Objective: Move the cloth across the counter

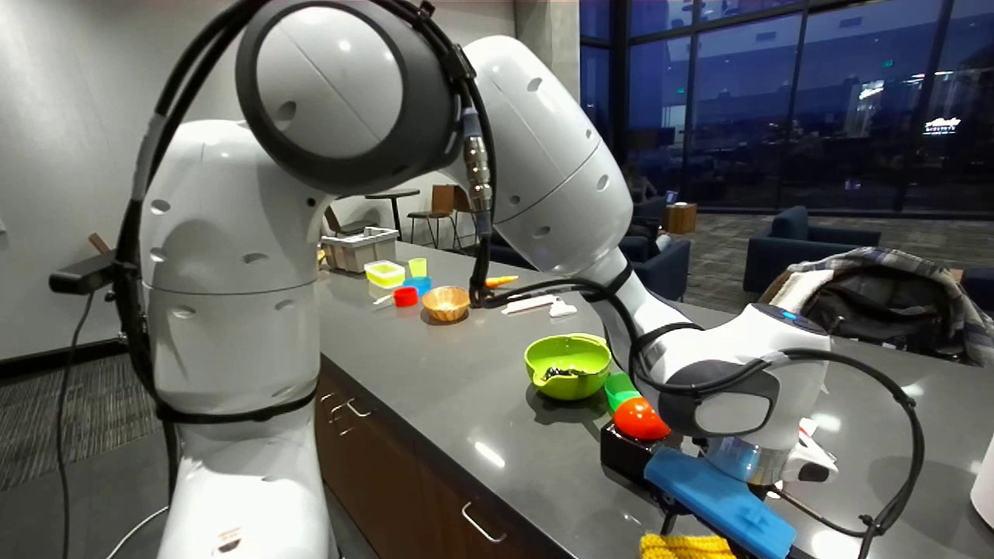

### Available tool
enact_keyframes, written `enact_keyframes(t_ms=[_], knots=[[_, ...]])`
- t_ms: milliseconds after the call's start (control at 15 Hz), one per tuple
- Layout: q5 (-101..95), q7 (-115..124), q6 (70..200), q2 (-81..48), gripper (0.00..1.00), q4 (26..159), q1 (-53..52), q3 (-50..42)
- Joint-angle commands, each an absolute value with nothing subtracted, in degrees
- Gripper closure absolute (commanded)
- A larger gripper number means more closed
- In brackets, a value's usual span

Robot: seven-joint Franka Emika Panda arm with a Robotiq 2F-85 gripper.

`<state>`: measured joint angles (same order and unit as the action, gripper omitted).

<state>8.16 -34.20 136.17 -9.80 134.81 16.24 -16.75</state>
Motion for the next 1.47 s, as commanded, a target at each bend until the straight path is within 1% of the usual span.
enact_keyframes(t_ms=[0, 67, 133, 200, 333, 667, 733, 867, 1200, 1400], knots=[[10.4, -36.4, 135.6, -12.1, 0.00, 132.6, 18.8, -14.7], [10.6, -36.5, 135.6, -12.4, 0.00, 132.3, 19.1, -14.4], [10.6, -36.4, 135.6, -12.5, 0.25, 132.1, 19.3, -14.1], [10.5, -36.4, 135.8, -12.6, 0.27, 132.1, 19.5, -13.9], [10.5, -36.4, 135.9, -12.5, 0.38, 131.8, 19.8, -13.7], [10.2, -36.9, 136.1, -10.6, 0.77, 132.3, 20.1, -13.5], [9.8, -36.9, 136.0, -10.0, 0.86, 132.6, 20.0, -13.5], [8.5, -36.0, 135.5, -7.9, 1.00, 133.8, 19.5, -13.6], [-0.7, -29.1, 128.7, 1.2, 0.99, 136.7, 16.6, -14.0], [-6.7, -24.2, 120.1, 8.6, 0.99, 137.1, 14.5, -12.9]])
